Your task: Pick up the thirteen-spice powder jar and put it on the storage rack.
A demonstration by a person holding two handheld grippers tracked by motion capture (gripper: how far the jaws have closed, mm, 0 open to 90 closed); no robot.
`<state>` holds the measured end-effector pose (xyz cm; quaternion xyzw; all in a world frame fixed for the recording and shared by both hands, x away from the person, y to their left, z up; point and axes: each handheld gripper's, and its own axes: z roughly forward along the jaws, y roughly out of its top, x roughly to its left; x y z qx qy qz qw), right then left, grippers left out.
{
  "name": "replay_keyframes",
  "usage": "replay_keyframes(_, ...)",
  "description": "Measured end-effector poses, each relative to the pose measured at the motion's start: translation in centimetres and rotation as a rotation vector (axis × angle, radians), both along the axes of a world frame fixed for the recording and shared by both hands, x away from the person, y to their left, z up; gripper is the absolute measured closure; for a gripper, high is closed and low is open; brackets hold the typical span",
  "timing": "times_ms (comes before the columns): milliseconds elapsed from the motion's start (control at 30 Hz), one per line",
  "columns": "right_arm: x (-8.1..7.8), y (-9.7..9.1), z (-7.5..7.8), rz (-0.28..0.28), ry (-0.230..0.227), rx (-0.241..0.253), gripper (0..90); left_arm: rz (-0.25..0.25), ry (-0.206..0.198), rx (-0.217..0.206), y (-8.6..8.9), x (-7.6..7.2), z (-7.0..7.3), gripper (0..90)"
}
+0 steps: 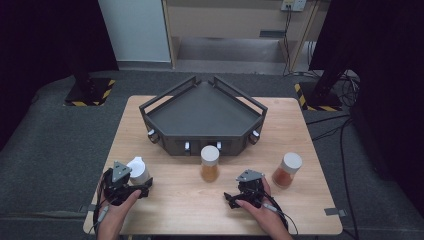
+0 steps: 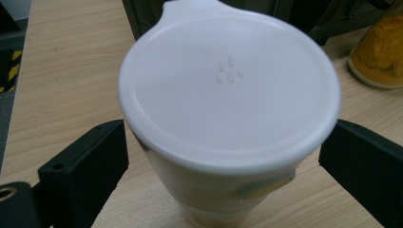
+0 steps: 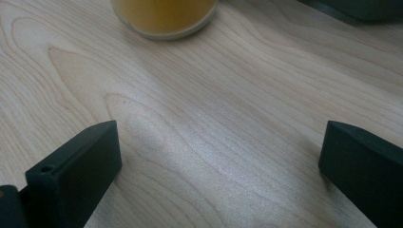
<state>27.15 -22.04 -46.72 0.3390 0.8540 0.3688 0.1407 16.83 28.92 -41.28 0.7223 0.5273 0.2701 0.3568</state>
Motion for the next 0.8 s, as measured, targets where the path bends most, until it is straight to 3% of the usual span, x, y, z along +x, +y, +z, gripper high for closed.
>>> replay_keyframes(800,0.0,0.0,0.0,0.0,0.0,0.0,0.4,0.005,0.013,-0.002,0.1,0.1,-2.1,2.7)
